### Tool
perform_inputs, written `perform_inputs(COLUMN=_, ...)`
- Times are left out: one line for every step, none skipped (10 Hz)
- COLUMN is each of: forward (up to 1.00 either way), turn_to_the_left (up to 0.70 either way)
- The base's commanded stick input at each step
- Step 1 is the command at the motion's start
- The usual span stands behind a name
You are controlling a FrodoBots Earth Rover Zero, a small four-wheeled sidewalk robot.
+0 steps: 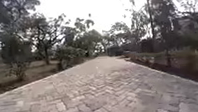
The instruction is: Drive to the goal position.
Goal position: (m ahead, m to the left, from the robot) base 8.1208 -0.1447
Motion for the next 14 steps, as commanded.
perform_inputs(forward=0.85, turn_to_the_left=0.0)
perform_inputs(forward=0.85, turn_to_the_left=0.0)
perform_inputs(forward=0.85, turn_to_the_left=0.0)
perform_inputs(forward=0.85, turn_to_the_left=0.0)
perform_inputs(forward=0.85, turn_to_the_left=0.0)
perform_inputs(forward=0.85, turn_to_the_left=0.0)
perform_inputs(forward=0.85, turn_to_the_left=0.0)
perform_inputs(forward=0.85, turn_to_the_left=0.0)
perform_inputs(forward=0.85, turn_to_the_left=0.0)
perform_inputs(forward=0.85, turn_to_the_left=0.0)
perform_inputs(forward=0.85, turn_to_the_left=0.0)
perform_inputs(forward=0.85, turn_to_the_left=0.0)
perform_inputs(forward=0.85, turn_to_the_left=0.0)
perform_inputs(forward=0.85, turn_to_the_left=0.0)
